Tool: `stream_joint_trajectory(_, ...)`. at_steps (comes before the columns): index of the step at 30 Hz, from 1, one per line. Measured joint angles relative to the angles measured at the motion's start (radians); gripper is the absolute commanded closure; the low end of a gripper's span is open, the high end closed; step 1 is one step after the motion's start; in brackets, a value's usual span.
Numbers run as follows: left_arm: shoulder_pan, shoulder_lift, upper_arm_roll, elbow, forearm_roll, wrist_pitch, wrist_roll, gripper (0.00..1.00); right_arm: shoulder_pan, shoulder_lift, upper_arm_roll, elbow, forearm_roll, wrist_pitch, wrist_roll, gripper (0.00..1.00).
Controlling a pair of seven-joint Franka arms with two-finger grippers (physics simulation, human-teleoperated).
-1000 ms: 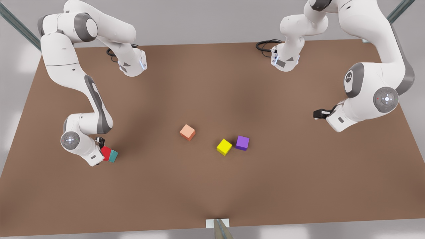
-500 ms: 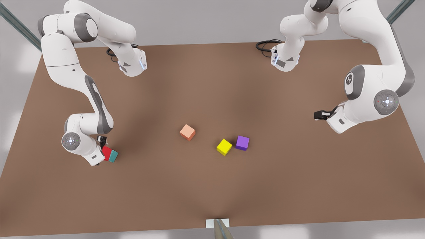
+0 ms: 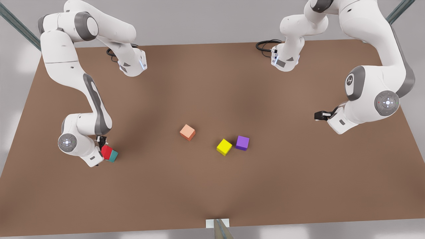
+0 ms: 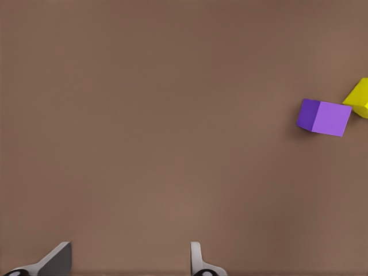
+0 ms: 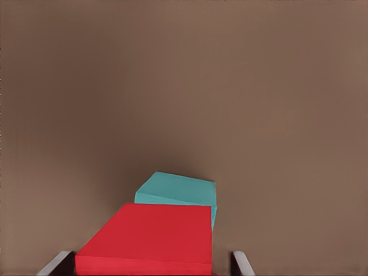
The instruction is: Pick up red wooden cube and pass to hand red wooden cube and place in blue wooden cube
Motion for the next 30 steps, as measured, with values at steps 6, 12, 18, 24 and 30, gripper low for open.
stream_joint_trajectory(6,0.001,-0.001,0.0,0.001,0.0,0.0,0.0,0.0,0.038,0.004,0.016,0.186,0.049,-0.175,0.009,0.0)
stream_joint_trajectory(12,0.001,0.0,0.0,0.001,0.001,-0.001,-0.001,0.0,0.143,0.071,0.016,0.552,0.122,-0.503,0.203,0.0)
stream_joint_trajectory(18,0.007,0.006,0.0,0.001,0.001,0.0,-0.001,0.0,0.131,-0.133,0.006,0.511,0.137,-0.637,0.494,0.0)
stream_joint_trajectory(24,0.008,0.006,0.0,0.002,0.001,-0.005,0.0,0.0,0.074,-0.284,-0.01,0.404,0.15,-0.675,0.731,0.0)
stream_joint_trajectory(30,0.007,0.007,0.0,0.002,0.001,-0.01,0.0,0.0,0.077,-0.286,-0.01,0.399,0.151,-0.689,0.917,0.0)
